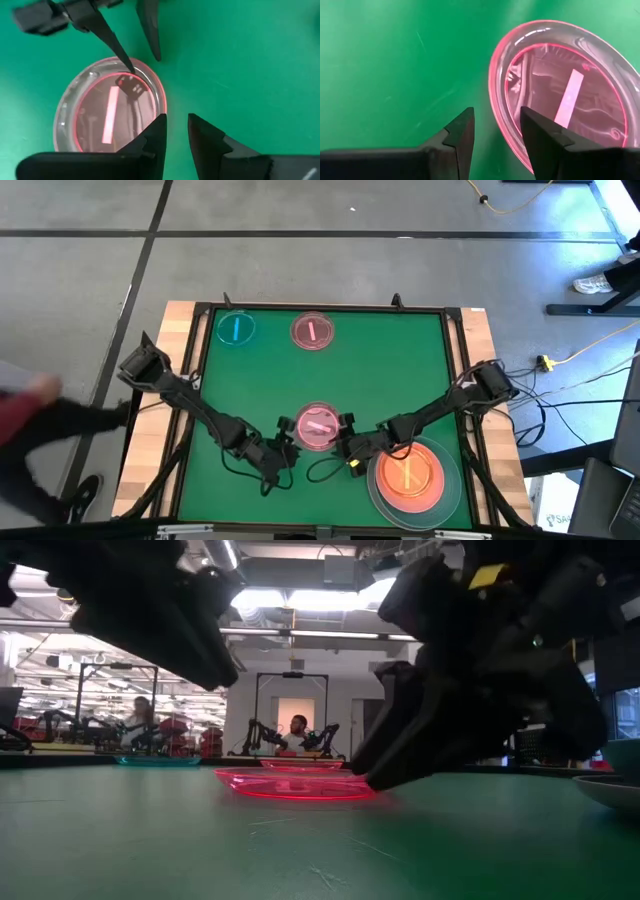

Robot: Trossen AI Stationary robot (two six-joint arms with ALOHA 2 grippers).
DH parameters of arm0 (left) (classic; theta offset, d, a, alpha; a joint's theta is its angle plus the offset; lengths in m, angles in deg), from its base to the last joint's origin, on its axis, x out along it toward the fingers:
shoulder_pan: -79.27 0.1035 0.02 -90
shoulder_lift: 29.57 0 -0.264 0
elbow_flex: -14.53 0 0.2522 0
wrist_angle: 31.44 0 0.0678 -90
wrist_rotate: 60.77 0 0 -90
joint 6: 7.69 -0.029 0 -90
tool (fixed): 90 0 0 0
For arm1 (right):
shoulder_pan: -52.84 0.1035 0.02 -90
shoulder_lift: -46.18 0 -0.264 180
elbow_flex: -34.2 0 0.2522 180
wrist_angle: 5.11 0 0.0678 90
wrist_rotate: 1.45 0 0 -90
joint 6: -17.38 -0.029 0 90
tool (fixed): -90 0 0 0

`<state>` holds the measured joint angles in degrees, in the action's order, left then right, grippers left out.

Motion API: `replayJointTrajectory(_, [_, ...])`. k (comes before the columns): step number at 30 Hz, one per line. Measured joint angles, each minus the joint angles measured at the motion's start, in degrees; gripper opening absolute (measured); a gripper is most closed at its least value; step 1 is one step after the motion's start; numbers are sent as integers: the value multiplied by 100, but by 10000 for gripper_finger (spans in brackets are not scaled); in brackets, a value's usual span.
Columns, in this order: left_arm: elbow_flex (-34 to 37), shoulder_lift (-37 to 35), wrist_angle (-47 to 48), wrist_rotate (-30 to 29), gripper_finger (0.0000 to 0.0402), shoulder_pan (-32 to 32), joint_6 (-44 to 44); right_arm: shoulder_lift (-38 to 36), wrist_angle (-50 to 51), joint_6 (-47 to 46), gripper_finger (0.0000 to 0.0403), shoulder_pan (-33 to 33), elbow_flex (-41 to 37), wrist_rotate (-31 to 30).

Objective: Stack plastic plates
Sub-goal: Stack the bottom transparent pink plate on top of the transparent orange plate

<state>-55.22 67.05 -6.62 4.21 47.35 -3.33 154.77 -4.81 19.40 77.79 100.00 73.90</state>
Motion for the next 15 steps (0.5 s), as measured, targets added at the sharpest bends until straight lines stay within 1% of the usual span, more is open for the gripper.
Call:
replayJointTrajectory(3, [0, -1, 7, -193, 72, -73, -3, 42, 5, 0, 147, 0, 0, -173])
replayJointTrajectory(5, [0, -1, -3, -234, 72, -75, -3, 42, 45, 63, 138, -27, 0, -293])
replayJointTrajectory(8, [0, -1, -6, -253, 73, -72, -2, 42, 193, 131, 113, -117, -2, -269])
replayJointTrajectory(13, [0, 1, -17, -251, 73, -74, -2, 36, 351, 131, 64, -258, 0, 54])
replayJointTrajectory(15, [0, 1, -23, -251, 73, -72, -2, 33, 361, 150, 45, -258, 2, 16])
